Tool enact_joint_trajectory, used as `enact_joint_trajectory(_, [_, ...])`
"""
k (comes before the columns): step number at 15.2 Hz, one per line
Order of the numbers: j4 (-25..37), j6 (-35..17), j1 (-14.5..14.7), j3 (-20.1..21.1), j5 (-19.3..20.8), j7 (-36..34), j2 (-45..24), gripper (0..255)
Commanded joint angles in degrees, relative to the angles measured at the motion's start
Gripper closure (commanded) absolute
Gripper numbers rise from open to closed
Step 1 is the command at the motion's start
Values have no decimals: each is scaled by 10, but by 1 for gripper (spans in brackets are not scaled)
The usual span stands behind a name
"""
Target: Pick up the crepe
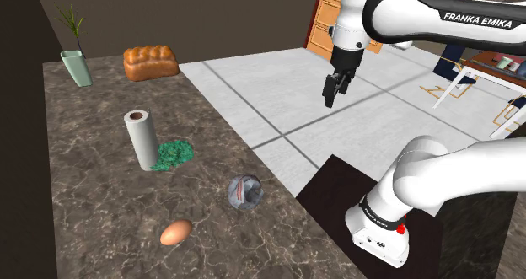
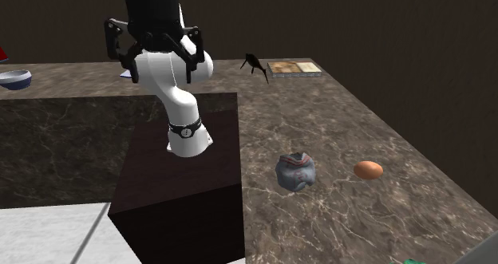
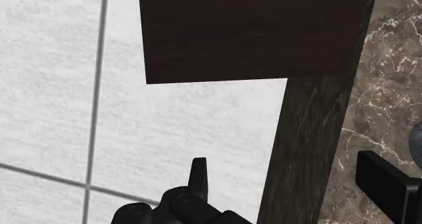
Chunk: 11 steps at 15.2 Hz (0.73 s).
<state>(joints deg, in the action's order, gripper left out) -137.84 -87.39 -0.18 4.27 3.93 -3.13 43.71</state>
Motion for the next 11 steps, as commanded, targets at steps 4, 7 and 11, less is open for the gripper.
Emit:
enact_joint_trajectory(4, [-17, -56, 26, 5, -14, 29, -29, 0])
enact_joint_trajectory(7, [-30, -111, 53, 12, -28, 59, -60, 0])
enact_joint_trajectory(11, [-42, -181, 88, 22, -48, 101, -105, 0])
